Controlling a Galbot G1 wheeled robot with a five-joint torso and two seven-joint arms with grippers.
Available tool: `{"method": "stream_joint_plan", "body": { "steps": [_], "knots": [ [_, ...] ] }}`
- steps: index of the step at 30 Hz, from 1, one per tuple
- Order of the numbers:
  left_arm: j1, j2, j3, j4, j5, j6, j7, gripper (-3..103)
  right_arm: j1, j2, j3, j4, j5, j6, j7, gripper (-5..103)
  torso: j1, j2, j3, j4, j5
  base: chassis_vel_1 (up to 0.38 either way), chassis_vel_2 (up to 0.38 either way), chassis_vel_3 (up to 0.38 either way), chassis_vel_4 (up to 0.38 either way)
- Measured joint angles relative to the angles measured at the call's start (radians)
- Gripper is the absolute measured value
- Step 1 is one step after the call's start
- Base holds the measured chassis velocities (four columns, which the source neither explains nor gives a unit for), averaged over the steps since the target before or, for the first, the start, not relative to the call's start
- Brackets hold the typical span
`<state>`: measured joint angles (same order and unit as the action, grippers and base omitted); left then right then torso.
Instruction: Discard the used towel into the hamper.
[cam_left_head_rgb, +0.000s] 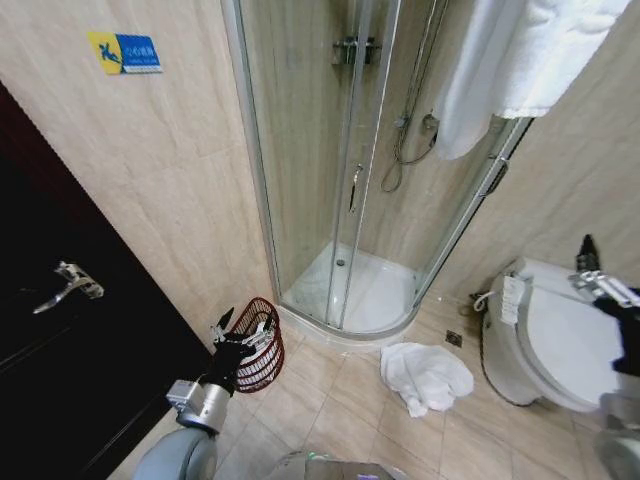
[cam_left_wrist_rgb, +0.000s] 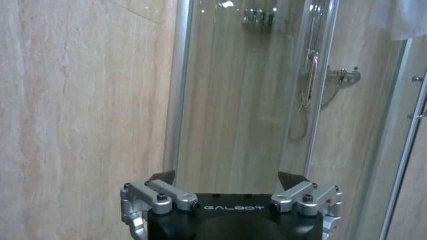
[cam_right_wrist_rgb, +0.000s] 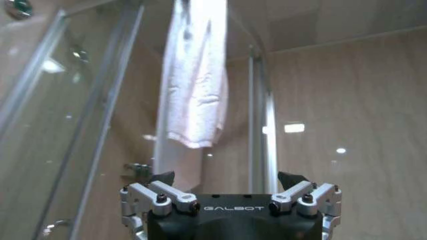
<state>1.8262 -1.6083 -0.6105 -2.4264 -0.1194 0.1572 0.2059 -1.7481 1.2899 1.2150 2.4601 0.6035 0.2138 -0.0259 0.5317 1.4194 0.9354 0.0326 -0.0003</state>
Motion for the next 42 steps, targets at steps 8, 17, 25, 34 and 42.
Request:
{"method": "stream_joint_plan", "body": {
  "steps": [8, 17, 25, 34, 42],
  "knots": [
    [0.000, 0.000, 0.000, 0.000, 0.000, 0.000, 0.000, 100, 0.016, 0.001, -0.018, -0.010, -0.016, 0.005, -0.032, 100, 0.000, 0.000, 0.000, 0.0001, 0.0002, 0.000, 0.000, 0.000, 0.000],
    [0.000, 0.000, 0.000, 0.000, 0.000, 0.000, 0.000, 100, 0.028, 0.000, -0.039, -0.011, -0.025, 0.009, -0.042, 100, 0.000, 0.000, 0.000, 0.0001, 0.0001, 0.000, 0.000, 0.000, 0.000],
    [0.000, 0.000, 0.000, 0.000, 0.000, 0.000, 0.000, 100, 0.033, 0.001, -0.052, -0.011, -0.036, 0.010, -0.046, 100, 0.000, 0.000, 0.000, 0.0000, 0.0000, -0.070, -0.068, 0.083, 0.056],
    [0.000, 0.000, 0.000, 0.000, 0.000, 0.000, 0.000, 100, 0.025, 0.004, -0.052, -0.004, -0.037, 0.011, -0.047, 100, 0.000, 0.000, 0.000, 0.0001, 0.0007, -0.174, -0.179, 0.172, 0.184],
    [0.000, 0.000, 0.000, 0.000, 0.000, 0.000, 0.000, 100, 0.015, 0.006, -0.042, -0.003, -0.036, 0.021, -0.052, 100, 0.000, 0.000, 0.000, 0.0003, -0.0002, -0.218, -0.212, 0.218, 0.207]
  ]
}}
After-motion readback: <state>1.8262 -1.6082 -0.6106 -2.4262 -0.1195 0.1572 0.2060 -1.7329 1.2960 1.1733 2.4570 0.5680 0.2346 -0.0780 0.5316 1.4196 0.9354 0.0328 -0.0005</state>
